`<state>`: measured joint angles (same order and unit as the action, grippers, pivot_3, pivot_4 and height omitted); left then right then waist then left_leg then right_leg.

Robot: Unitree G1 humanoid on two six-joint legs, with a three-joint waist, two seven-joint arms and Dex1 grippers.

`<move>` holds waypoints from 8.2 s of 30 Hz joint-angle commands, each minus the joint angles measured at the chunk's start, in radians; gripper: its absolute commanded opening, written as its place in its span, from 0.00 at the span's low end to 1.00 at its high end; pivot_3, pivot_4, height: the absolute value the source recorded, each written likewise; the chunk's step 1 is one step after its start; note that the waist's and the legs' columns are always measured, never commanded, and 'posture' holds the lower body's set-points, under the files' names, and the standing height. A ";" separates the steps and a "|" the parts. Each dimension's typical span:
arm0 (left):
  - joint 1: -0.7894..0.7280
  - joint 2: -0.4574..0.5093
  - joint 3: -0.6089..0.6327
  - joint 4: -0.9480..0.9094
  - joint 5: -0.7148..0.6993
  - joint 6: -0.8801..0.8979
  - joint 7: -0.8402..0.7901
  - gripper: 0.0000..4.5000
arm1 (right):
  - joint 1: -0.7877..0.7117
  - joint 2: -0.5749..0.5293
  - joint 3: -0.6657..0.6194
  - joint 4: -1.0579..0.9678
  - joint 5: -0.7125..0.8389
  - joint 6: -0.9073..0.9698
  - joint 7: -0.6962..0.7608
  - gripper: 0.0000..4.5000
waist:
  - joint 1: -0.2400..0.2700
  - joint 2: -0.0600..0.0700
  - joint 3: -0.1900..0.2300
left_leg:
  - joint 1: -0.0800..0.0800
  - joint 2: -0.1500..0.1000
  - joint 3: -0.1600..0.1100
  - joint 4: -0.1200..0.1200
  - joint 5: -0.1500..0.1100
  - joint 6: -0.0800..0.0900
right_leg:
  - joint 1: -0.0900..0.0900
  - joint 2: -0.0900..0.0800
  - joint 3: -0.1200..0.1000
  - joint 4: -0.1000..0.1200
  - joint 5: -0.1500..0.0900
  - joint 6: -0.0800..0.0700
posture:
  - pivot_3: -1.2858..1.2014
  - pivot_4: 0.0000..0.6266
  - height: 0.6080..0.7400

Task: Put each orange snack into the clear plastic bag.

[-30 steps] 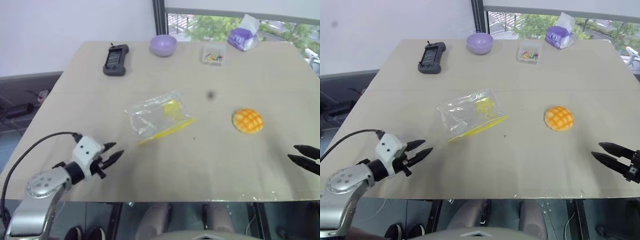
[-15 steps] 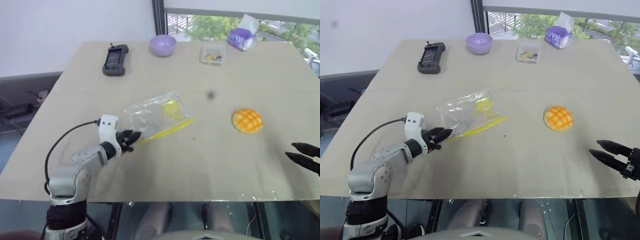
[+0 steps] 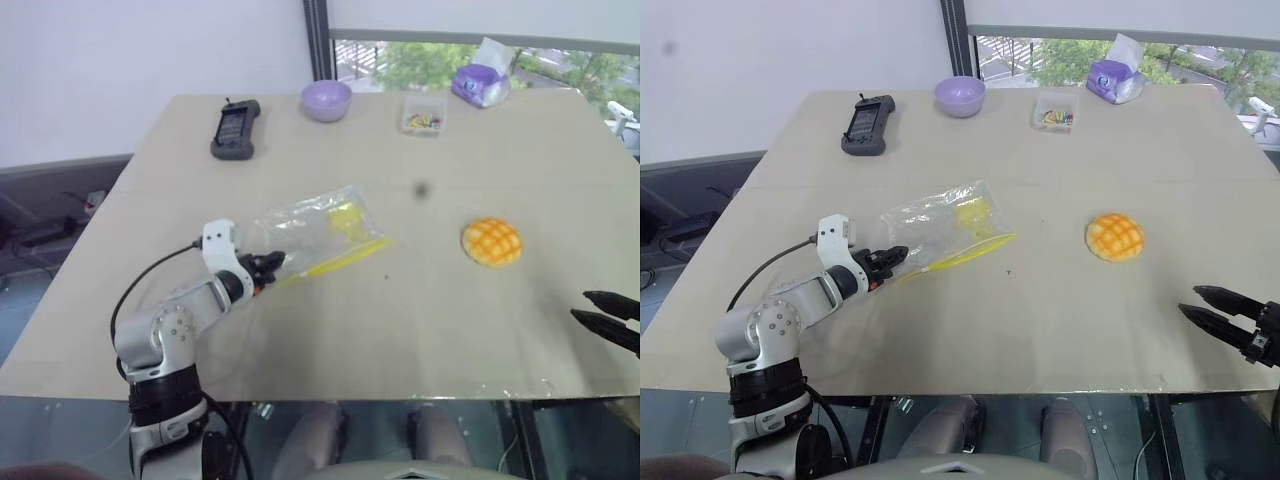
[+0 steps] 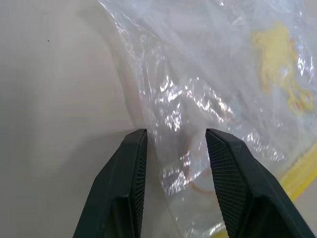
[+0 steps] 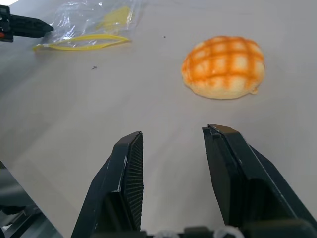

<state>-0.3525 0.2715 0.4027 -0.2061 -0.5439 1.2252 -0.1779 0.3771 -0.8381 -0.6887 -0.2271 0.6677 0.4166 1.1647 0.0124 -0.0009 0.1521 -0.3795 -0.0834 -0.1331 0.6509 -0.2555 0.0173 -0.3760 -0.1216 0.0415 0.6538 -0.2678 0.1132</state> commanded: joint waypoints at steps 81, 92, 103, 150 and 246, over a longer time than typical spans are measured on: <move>-0.162 -0.189 0.209 0.096 -0.856 0.262 0.262 0.01 | -0.757 0.238 0.918 0.174 -0.895 -0.362 -0.535 0.47 | -0.003 -0.017 0.009 | -0.018 -0.002 -0.012 0.001 0.006 -0.010 | -0.012 -0.001 -0.012 -0.005 0.001 -0.001 | 0.52 0.24 1.00; -0.111 -0.106 0.097 0.104 -0.992 0.135 0.321 0.00 | -0.769 0.244 0.936 0.217 -0.920 -0.391 -0.508 0.01 | -0.005 -0.017 0.009 | -0.018 -0.002 -0.011 0.001 0.006 -0.011 | -0.014 -0.001 -0.010 -0.001 0.001 -0.001 | 0.52 0.24 1.00; -0.038 0.010 -0.032 0.036 -0.886 -0.039 0.272 0.00 | -0.816 0.220 0.871 0.182 -0.901 -0.361 -0.503 0.01 | -0.019 -0.017 0.009 | -0.018 -0.002 -0.005 0.001 0.006 -0.011 | -0.020 0.000 -0.001 0.004 0.000 -0.002 | 0.52 0.24 1.00; 0.077 0.493 -0.669 -0.396 0.623 -0.735 -0.342 0.58 | -0.939 0.401 1.023 0.044 -1.011 0.058 -0.501 0.00 | -0.028 -0.014 0.011 | -0.020 -0.001 -0.002 -0.003 0.006 -0.010 | -0.025 0.003 0.002 0.005 0.000 -0.002 | 0.52 0.24 1.00; 0.051 0.265 -0.675 -0.200 0.886 -0.795 -0.334 0.00 | -0.979 0.732 0.802 -0.139 -0.419 0.644 -0.663 0.02 | -0.049 -0.014 0.011 | -0.021 -0.001 -0.001 -0.001 0.006 -0.010 | -0.029 0.003 0.003 0.010 0.001 -0.002 | 0.52 0.24 1.00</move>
<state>-0.2975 0.5399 -0.2833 -0.3928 0.3316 0.4430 -0.5191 -0.5762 -0.1067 0.1206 -0.3160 0.2179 1.0541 0.4990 -0.0364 -0.0146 0.1629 -0.4001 -0.0840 -0.1341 0.6495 -0.2492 0.0069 -0.4048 -0.1183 0.0447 0.6633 -0.2672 0.1113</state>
